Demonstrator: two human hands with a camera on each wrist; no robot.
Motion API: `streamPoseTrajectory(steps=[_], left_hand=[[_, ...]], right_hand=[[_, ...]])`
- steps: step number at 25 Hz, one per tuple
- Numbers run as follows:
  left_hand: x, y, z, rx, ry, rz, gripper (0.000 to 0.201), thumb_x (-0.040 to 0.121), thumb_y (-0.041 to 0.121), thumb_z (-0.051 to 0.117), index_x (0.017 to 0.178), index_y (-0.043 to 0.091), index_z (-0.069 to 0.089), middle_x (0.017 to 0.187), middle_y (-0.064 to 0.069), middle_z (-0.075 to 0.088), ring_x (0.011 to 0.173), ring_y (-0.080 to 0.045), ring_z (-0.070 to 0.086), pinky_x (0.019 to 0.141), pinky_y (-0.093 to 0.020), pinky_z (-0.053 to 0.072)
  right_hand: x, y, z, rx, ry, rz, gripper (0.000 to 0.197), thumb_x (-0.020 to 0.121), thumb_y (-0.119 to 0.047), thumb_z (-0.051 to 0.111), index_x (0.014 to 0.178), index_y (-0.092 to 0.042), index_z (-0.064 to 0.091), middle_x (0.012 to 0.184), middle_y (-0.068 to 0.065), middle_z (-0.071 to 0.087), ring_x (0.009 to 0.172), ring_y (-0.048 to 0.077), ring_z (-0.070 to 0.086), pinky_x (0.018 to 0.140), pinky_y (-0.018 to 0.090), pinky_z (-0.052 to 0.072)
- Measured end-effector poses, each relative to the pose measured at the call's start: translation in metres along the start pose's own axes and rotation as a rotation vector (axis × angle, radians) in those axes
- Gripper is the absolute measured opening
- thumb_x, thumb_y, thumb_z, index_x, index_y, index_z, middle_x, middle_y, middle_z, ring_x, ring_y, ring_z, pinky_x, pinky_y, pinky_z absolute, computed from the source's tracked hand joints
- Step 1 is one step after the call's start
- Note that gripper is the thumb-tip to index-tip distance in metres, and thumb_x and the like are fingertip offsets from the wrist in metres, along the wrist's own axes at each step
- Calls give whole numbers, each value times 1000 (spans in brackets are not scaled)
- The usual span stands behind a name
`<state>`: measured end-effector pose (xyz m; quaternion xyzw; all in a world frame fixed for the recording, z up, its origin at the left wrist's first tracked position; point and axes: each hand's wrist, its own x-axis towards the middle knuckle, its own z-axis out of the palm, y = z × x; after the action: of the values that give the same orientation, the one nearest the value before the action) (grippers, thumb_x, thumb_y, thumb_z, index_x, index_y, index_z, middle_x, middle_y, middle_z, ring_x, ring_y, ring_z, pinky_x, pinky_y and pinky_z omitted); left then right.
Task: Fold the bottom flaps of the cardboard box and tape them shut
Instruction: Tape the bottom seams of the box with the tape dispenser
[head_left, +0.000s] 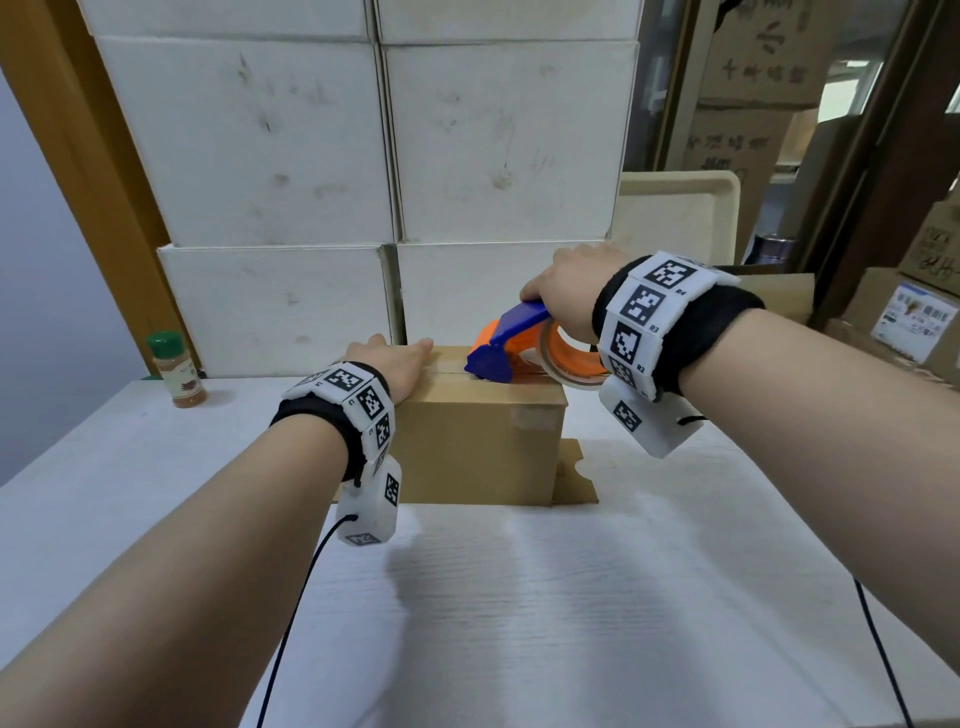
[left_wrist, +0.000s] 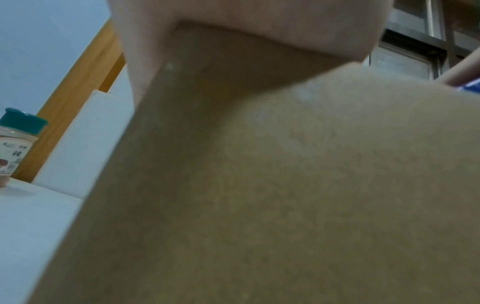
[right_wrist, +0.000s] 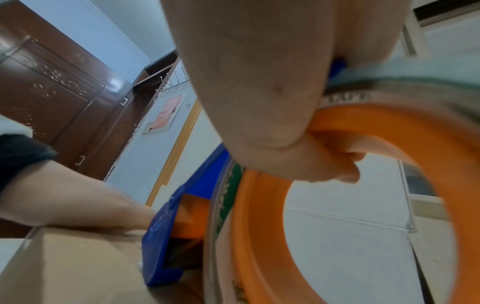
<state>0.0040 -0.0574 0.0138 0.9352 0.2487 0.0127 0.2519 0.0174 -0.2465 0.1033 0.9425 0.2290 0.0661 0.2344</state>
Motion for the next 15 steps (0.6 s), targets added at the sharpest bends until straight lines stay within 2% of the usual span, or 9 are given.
streamPoseTrajectory(steps=[4, 9, 12, 15], left_hand=[[5, 0, 0, 2, -20, -9, 77, 83, 65, 38, 143, 19, 31, 144, -11, 39, 130, -36, 40, 101, -41, 34], [13, 0, -1, 2, -40, 3, 80, 82, 66, 41, 143, 16, 31, 143, -11, 41, 129, -35, 42, 101, -40, 34], [18, 0, 1, -16, -47, 2, 79, 82, 66, 44, 142, 15, 34, 142, -11, 43, 128, -33, 43, 101, -38, 35], [25, 2, 2, -8, -47, 2, 78, 82, 66, 45, 139, 14, 37, 137, -12, 48, 124, -33, 46, 99, -39, 36]], right_hand=[[2, 0, 0, 12, -25, 13, 35, 85, -22, 55, 120, -24, 57, 100, 5, 52, 84, 25, 51, 72, 32, 40], [7, -3, 11, 57, 34, 47, 30, 81, -31, 60, 110, -26, 60, 95, 3, 47, 79, 23, 50, 70, 33, 38], [11, -4, 8, 80, -15, 59, 34, 80, -40, 62, 110, -24, 61, 97, 2, 58, 80, 22, 53, 63, 30, 36], [16, -6, 5, 68, -73, 74, 35, 77, -37, 64, 110, -22, 63, 92, -1, 61, 77, 21, 56, 55, 25, 35]])
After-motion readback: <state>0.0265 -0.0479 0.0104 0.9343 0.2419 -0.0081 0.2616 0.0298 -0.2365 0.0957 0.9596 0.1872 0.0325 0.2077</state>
